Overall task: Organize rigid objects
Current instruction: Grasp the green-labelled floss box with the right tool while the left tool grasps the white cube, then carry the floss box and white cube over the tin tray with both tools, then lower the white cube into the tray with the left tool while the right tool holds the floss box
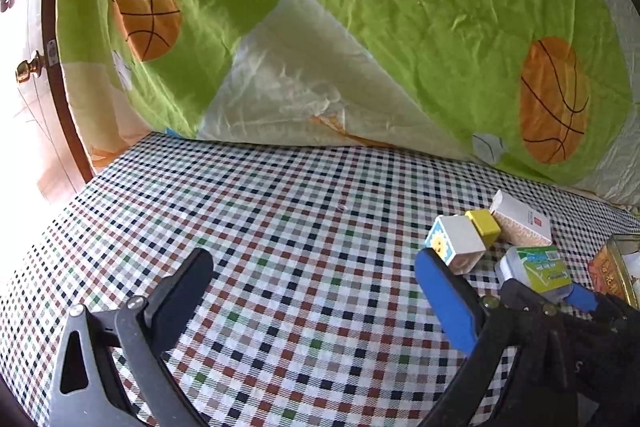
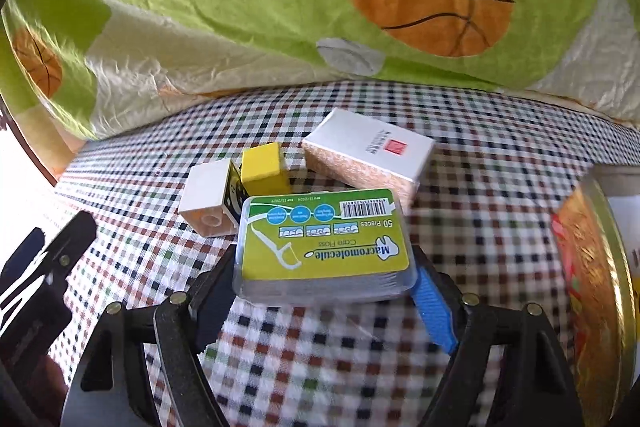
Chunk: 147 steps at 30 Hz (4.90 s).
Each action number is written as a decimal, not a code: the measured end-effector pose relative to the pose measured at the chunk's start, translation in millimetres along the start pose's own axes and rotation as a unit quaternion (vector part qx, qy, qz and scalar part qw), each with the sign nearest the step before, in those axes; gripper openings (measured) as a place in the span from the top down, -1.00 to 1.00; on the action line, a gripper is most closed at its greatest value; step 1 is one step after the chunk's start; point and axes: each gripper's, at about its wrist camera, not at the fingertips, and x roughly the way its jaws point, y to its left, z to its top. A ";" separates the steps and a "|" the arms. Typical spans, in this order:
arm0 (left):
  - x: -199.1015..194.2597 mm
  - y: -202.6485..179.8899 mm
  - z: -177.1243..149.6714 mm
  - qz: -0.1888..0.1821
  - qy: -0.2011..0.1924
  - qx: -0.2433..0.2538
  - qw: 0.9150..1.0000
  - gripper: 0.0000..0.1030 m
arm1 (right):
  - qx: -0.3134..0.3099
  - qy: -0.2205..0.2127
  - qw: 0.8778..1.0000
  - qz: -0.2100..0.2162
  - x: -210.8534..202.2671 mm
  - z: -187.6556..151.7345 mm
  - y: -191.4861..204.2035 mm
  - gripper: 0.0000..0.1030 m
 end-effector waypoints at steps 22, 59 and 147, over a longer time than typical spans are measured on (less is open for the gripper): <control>83.8 -92.0 15.9 -0.045 0.133 0.043 0.989 -0.39 | -0.011 -0.037 0.999 -0.019 -38.8 -22.0 -33.6 -0.59; -46.7 -76.8 -17.4 -0.114 -0.043 -0.047 0.991 0.41 | -0.064 -0.235 0.960 -0.138 -104.7 -32.8 -24.2 -0.59; -109.9 -369.8 -82.9 -0.173 -0.041 0.161 0.971 0.41 | 0.071 -0.142 0.958 -0.237 -136.2 -35.7 -329.5 -0.59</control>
